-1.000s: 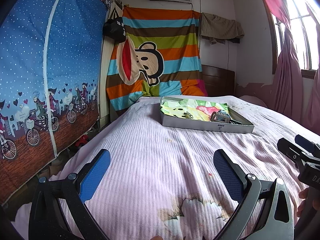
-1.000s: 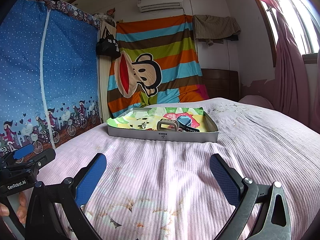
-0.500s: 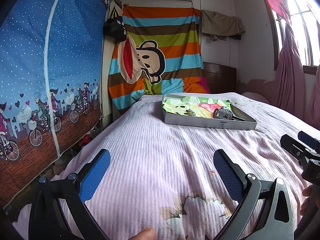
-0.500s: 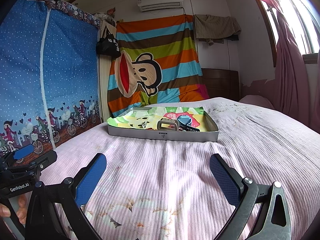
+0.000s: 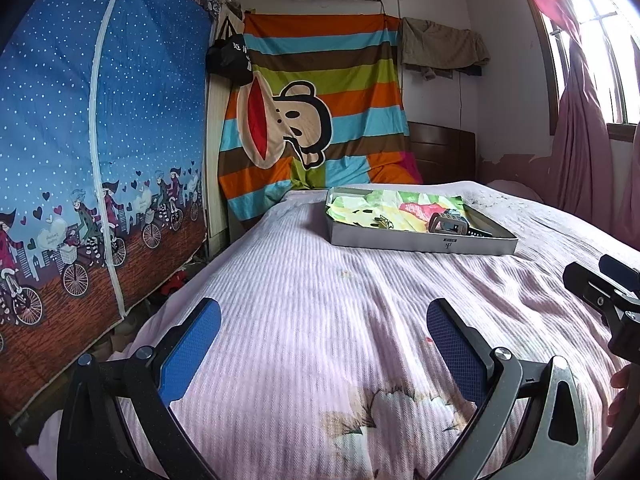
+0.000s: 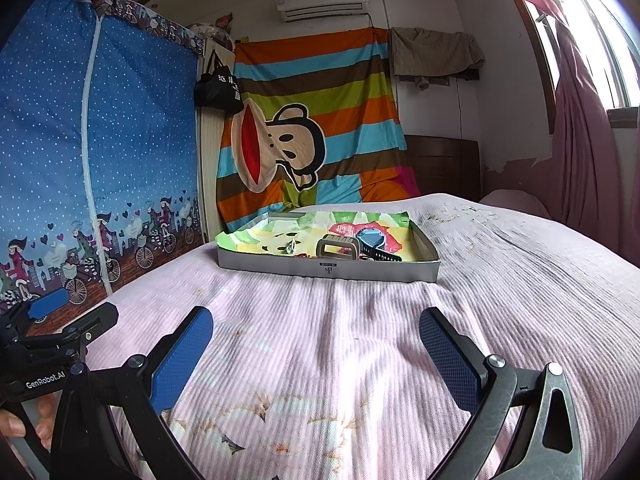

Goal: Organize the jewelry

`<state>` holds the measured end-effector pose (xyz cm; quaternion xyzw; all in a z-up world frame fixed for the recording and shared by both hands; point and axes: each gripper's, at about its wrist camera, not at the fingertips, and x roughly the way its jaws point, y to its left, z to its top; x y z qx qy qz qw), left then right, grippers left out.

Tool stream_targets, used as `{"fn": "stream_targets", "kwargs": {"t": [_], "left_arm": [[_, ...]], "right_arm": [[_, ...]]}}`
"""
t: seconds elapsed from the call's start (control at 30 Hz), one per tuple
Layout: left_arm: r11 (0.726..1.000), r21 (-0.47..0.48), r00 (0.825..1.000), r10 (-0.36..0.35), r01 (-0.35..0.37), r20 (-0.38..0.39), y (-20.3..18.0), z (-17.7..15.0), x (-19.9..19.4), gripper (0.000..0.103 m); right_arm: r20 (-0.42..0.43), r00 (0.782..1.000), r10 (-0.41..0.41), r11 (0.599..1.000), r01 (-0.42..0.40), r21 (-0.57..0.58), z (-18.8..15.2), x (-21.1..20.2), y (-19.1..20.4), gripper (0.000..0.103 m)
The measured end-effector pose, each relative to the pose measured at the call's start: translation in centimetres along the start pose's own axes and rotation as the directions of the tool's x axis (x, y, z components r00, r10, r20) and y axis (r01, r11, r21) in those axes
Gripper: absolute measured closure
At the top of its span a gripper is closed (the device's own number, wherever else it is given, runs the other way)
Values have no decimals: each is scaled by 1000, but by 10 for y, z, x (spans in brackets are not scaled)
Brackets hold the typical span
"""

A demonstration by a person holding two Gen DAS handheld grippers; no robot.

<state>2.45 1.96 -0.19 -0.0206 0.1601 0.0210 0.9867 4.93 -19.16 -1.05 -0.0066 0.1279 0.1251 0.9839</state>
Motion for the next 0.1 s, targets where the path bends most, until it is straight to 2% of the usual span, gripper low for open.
{"fn": "stream_targets", "kwargs": {"t": [0.1], "left_arm": [[1000,-2,1000,-1,1,-9,1,-1,1,2]], "right_arm": [[-1,1000,-1,1000,1,1,0,0,0,0]]}}
